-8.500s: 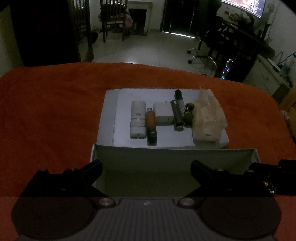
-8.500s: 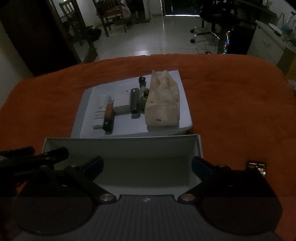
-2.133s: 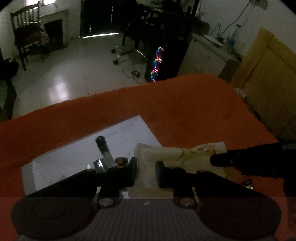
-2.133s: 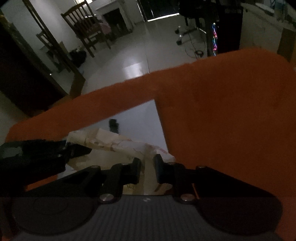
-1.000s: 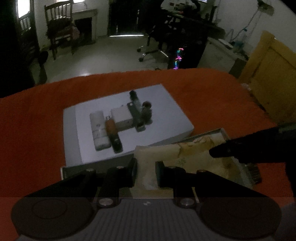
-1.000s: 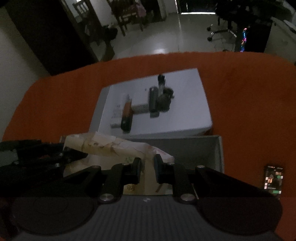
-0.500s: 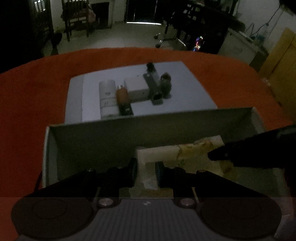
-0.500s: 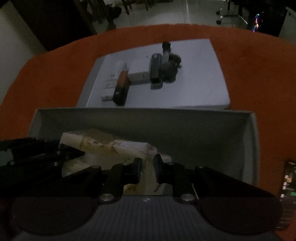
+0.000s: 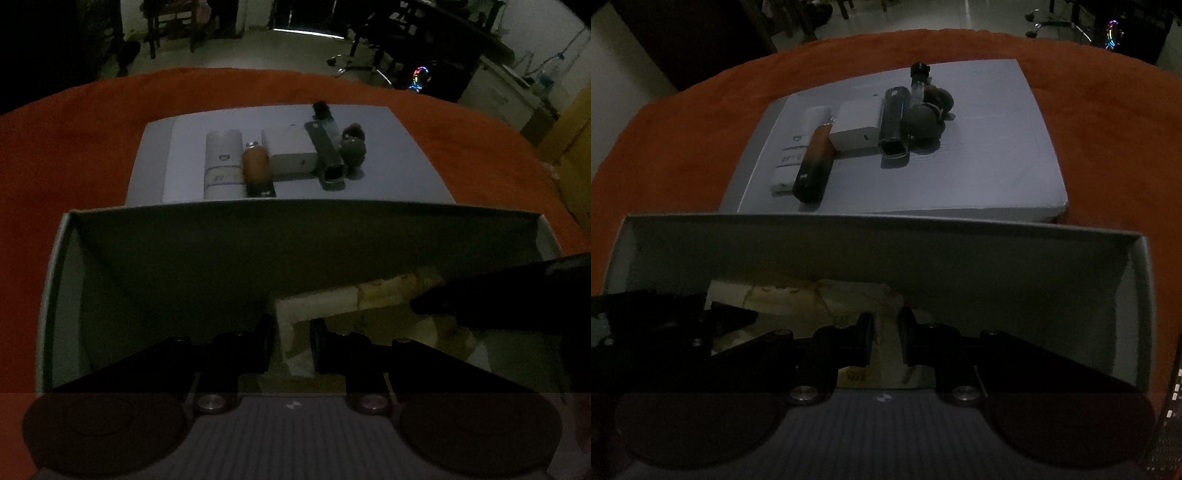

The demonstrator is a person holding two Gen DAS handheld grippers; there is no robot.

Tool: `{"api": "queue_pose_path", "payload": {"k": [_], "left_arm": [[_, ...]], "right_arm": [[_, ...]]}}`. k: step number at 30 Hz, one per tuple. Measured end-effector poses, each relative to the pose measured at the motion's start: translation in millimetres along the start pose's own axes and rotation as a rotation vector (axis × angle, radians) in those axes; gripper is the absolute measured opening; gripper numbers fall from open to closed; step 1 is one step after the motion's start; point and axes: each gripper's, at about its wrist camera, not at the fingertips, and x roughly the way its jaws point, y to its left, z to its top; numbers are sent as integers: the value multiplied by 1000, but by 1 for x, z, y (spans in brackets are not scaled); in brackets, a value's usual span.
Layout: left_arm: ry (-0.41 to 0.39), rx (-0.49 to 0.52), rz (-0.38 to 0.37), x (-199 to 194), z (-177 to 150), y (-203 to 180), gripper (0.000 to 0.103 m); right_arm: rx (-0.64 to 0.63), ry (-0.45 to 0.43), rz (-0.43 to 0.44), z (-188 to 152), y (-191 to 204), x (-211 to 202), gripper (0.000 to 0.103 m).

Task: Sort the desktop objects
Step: 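Lower the paper bag into the white box and open the right tool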

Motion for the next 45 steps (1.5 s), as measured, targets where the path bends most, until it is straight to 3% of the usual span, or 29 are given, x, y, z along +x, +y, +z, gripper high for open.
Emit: {"api": "queue_pose_path", "payload": {"k": [3,7,12,18,21,25,28,30,32,33,34,39,45], "left_arm": [[1,-16,1,2,1,3,18],[-3,-21,6,3,1,3,18],[-8,-40,6,1,2,7,18],[-12,-44,-3,0,3,6,18],[-12,-47,0,-1,2,7,18],[-8,-53,-2,-1,2,8,18],[-7,-54,-5,0,2,8,18],[-5,-53,-8,0,2,7,18],[-4,-49,-7,-1,1,7,18],[-3,-47,-7,0,0,6,18],[-1,-48,-7,0,0,6,18],[1,-52,-6,-1,-1,6,18],[-26,-91,9,-4,-2,8,18]], "right_arm": [[-6,10,-1,-1,1,2,18],[17,13,4,-1,-1,1,29],[79,30,66,-1,-7,-12,31],[133,41,79,-9,-9,-27,32],[152,44,79,-12,-11,-29,38],[192,31,60,-12,-17,-30,55],[203,23,71,-14,-18,-31,55],[197,9,72,-15,-16,-32,51],[170,20,59,-16,-11,-29,34],[165,30,59,-17,-10,-26,15],[163,41,59,-18,-10,-23,9],[211,24,74,-20,-18,-22,8],[154,-50,53,-13,-13,-40,8]]}}
